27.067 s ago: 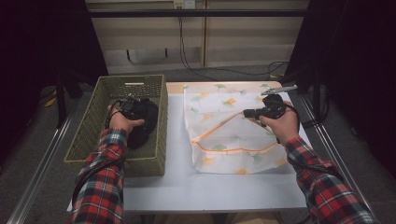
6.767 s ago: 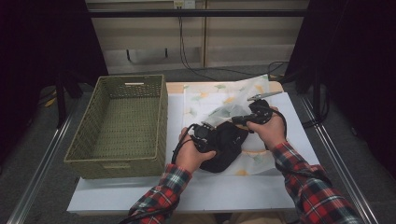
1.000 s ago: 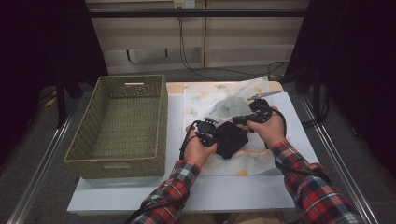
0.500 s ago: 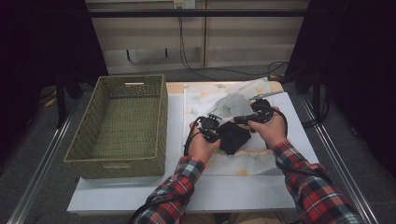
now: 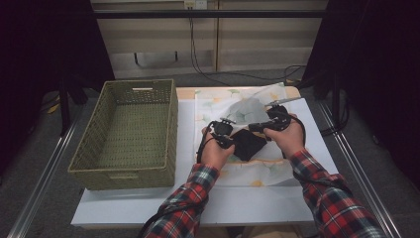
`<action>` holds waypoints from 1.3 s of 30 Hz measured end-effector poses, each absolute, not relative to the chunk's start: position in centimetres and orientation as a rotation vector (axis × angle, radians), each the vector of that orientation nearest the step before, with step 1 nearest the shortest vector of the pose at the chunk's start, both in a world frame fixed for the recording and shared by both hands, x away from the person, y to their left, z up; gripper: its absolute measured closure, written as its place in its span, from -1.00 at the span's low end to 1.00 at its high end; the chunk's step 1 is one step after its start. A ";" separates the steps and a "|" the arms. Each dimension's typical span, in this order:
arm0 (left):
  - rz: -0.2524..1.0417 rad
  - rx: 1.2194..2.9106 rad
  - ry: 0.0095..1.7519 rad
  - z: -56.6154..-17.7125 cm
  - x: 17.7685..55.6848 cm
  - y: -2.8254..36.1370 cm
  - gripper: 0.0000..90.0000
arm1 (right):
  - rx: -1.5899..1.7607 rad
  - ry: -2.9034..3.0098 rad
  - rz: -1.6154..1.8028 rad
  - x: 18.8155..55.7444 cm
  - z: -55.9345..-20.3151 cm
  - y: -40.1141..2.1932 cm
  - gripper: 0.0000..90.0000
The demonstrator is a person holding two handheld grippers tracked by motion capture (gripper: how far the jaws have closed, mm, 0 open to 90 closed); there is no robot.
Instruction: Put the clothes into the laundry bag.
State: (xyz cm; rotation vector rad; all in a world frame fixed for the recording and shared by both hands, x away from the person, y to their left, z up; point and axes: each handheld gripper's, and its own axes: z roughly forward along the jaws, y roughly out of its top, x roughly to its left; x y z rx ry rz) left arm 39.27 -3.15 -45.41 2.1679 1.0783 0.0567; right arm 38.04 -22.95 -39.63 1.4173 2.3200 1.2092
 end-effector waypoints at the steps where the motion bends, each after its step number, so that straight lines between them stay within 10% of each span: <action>1: 0.056 2.165 1.077 -45.4 39.3 -3.2 0.82 | 1.416 2.321 1.209 38.0 -39.6 -22.9 1.00; 30: 0.146 2.125 1.093 -45.5 41.2 -2.7 0.79 | 1.440 2.306 1.237 38.7 -40.4 -23.0 1.00; 39: 0.070 2.147 1.077 -45.2 40.4 -2.2 0.42 | 1.430 2.310 1.232 38.8 -40.4 -22.9 1.00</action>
